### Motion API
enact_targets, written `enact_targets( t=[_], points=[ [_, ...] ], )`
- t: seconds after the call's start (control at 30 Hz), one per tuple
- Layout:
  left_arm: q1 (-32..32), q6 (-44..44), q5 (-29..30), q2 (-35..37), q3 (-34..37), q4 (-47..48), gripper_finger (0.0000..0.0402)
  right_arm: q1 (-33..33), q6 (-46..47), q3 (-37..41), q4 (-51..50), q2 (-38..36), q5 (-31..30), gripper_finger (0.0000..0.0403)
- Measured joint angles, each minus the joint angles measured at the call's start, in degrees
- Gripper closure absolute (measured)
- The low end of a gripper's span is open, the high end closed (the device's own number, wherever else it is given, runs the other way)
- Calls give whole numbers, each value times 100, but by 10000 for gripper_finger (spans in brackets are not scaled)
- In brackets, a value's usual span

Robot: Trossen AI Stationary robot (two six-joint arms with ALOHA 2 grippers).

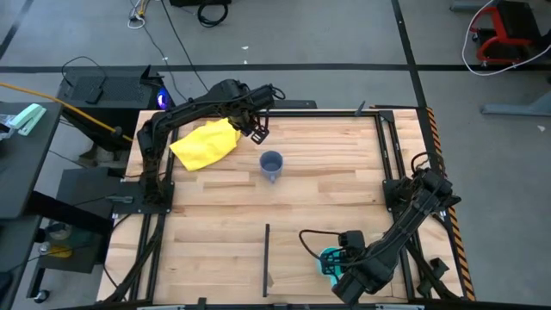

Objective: Stack small to large cups/mugs on shelf
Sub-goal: Put the blue mug on the shelf

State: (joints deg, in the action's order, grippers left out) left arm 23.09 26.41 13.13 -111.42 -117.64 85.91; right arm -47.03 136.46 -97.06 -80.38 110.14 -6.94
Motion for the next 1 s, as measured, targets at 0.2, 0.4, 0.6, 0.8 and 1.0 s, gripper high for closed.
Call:
enact_targets(
  t=[0.2,0.4,0.6,0.8,1.0],
  points=[
    [0,39,0,2,0,0,329,2,-2,0,88,160,-52,397],
    [-7,46,1,2,0,-4,329,0,-2,-4,87,199,-57,396],
    [-7,121,-3,2,0,-7,332,-9,-9,-3,83,197,-107,386],
    [-9,109,-82,2,0,-7,321,-13,-16,2,77,199,-220,351],
    [-5,-17,-433,13,305,-136,307,-39,-117,4,78,193,-243,332]
  ],
)
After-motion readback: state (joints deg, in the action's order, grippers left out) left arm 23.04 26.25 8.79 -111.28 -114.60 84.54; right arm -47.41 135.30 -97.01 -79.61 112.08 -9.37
